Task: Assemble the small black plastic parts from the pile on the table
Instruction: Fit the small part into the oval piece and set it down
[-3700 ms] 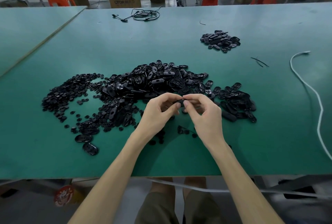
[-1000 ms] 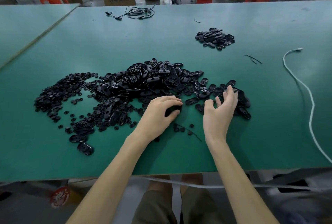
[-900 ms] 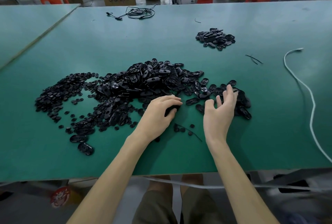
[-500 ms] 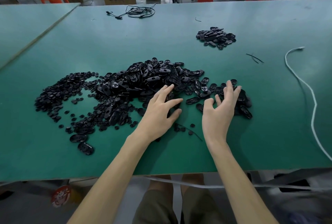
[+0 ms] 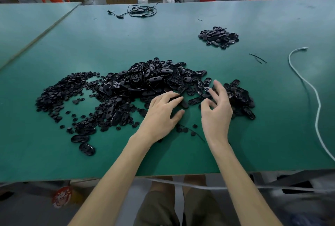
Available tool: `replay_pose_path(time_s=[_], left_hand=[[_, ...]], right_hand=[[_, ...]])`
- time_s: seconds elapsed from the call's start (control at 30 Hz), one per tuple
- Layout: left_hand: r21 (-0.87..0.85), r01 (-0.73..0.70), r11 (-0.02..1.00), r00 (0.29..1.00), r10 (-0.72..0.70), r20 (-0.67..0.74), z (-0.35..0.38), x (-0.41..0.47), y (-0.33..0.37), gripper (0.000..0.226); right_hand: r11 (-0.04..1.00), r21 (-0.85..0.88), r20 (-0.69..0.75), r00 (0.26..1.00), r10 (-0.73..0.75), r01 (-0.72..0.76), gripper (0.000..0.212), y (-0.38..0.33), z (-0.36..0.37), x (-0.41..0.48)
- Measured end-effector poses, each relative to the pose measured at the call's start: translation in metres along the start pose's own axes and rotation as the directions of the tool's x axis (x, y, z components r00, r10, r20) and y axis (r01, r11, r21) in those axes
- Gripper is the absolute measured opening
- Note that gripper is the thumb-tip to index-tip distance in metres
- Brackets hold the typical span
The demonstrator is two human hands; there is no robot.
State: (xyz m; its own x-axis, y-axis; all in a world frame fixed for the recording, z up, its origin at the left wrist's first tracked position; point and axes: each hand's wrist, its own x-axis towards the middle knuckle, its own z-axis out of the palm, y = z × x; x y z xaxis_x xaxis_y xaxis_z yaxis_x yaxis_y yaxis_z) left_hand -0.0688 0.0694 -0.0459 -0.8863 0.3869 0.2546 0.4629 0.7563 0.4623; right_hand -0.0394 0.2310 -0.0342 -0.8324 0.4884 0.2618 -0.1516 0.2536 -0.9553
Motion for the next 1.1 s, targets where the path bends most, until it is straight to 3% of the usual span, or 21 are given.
replay_pose_path(time_s=[0.1, 0.17, 0.3, 0.53, 0.67, 0.73, 0.87, 1.03, 1.1], left_hand=[[-0.147, -0.004, 0.989, 0.993, -0.014, -0.119, -0.004, 0.001, 0.003, 0.036], [-0.327, 0.028, 0.945, 0.96, -0.116, -0.255, -0.01, 0.0, 0.002, 0.023], [-0.668, 0.096, 0.738, 0.861, -0.399, -0.317, -0.016, -0.001, -0.002, 0.012], [-0.762, 0.085, 0.642, 0.852, -0.443, -0.278, -0.015, 0.0, -0.003, 0.011], [-0.805, 0.065, 0.59, 0.847, -0.459, -0.267, -0.017, 0.001, -0.002, 0.019], [-0.829, 0.063, 0.555, 0.853, -0.461, -0.244, -0.017, 0.001, -0.002, 0.02], [-0.878, 0.053, 0.475, 0.873, -0.45, -0.191, -0.018, 0.001, 0.0, 0.018], [-0.967, 0.047, 0.251, 0.916, -0.396, -0.058, -0.019, 0.001, -0.001, 0.023], [-0.976, 0.047, 0.21, 0.923, -0.384, -0.038, -0.02, 0.001, -0.001, 0.024]], right_hand=[[0.991, -0.095, 0.1, 0.991, -0.085, 0.095, 0.03, -0.001, 0.001, -0.002], [0.979, -0.139, 0.219, 0.969, -0.116, 0.148, 0.022, 0.0, 0.002, -0.003], [0.961, -0.155, 0.441, 0.886, -0.142, 0.231, 0.016, 0.0, 0.005, -0.007], [0.922, -0.152, 0.616, 0.764, -0.193, 0.355, 0.019, 0.001, 0.006, -0.007], [0.74, -0.276, 0.722, 0.64, -0.261, 0.613, 0.028, 0.001, 0.012, -0.014], [0.692, -0.293, 0.748, 0.609, -0.264, 0.66, 0.026, 0.001, 0.013, -0.015], [0.723, -0.288, 0.734, 0.629, -0.254, 0.628, 0.016, -0.001, 0.012, -0.014], [0.776, -0.294, 0.723, 0.661, -0.202, 0.558, 0.013, -0.005, 0.012, -0.015], [0.78, -0.295, 0.721, 0.664, -0.197, 0.552, 0.012, -0.007, 0.011, -0.016]])
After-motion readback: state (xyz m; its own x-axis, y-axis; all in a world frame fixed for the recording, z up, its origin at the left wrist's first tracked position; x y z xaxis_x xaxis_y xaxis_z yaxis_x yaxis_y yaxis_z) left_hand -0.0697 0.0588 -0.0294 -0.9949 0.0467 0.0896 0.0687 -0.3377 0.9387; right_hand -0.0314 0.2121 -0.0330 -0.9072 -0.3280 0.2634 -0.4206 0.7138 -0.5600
